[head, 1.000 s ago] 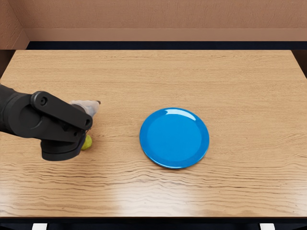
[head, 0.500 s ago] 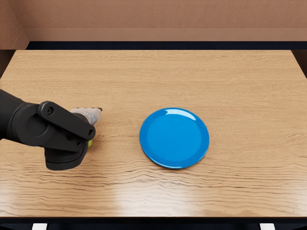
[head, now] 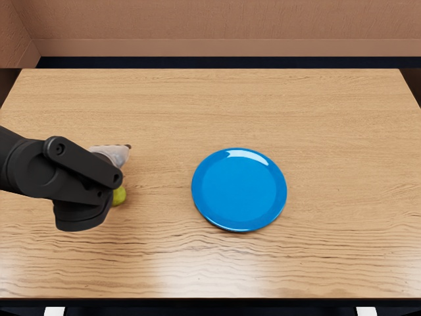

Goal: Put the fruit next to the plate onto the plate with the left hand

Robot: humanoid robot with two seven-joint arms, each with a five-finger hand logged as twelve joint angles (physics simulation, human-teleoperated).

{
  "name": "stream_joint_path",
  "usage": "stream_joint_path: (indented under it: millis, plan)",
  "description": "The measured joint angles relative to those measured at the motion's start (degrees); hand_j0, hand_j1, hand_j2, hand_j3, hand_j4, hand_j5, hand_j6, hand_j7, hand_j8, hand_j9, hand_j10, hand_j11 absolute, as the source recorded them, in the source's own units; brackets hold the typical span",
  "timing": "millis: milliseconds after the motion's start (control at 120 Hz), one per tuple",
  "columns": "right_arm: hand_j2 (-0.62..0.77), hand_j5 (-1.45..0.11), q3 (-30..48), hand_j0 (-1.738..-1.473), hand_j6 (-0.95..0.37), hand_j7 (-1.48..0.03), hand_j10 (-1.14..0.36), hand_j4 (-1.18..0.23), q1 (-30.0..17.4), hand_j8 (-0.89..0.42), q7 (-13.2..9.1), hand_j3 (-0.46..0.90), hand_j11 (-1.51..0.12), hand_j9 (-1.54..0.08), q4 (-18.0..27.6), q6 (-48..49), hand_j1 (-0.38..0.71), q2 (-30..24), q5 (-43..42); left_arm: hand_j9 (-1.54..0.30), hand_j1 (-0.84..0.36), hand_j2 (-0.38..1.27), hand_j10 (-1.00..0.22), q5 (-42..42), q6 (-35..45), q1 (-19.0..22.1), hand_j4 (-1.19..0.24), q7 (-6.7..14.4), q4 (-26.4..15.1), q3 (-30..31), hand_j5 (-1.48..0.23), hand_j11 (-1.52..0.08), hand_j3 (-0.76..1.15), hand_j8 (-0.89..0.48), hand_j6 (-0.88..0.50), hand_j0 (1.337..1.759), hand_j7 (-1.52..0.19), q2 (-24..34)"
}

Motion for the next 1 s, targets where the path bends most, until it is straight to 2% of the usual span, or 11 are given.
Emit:
stream_joint_path:
  millis: [100, 492, 1000]
  plan:
    - [0.0, -0.03, 0.0, -1.658, -0.02, -0.03, -0.02, -0.02, 0.0, -0.02, 0.0, 0.0, -0.03, -0.03, 0.0, 0.0, -0.32, 0.0, 0.0, -0.03, 0.32, 0.01, -0.03, 0.03, 0.18, 0.0, -0.03, 0.0, 0.0, 0.44, -0.03, -0.03, 0.0, -0.03, -0.03, 1.658, -0.03, 0.15]
    - [0.0, -0.03, 0.0, -1.658, -0.02, -0.03, -0.02, -0.02, 0.0, -0.02, 0.0, 0.0, -0.03, -0.03, 0.0, 0.0, -0.32, 0.0, 0.0, -0.29, 0.08, 0.05, -0.23, 0.17, 0.01, 0.0, -0.23, 0.0, 0.0, 1.7, -0.29, -0.29, 0.0, -0.23, -0.23, 1.658, -0.29, 0.09]
    - [0.0, -0.03, 0.0, -1.658, -0.02, -0.03, -0.02, -0.02, 0.0, -0.02, 0.0, 0.0, -0.03, -0.03, 0.0, 0.0, -0.32, 0.0, 0.0, -0.42, -0.03, 0.06, -0.32, 0.52, -0.03, 0.0, -0.32, 0.0, -0.04, 1.89, -0.42, -0.42, 0.0, -0.32, -0.32, 1.658, -0.42, -0.26]
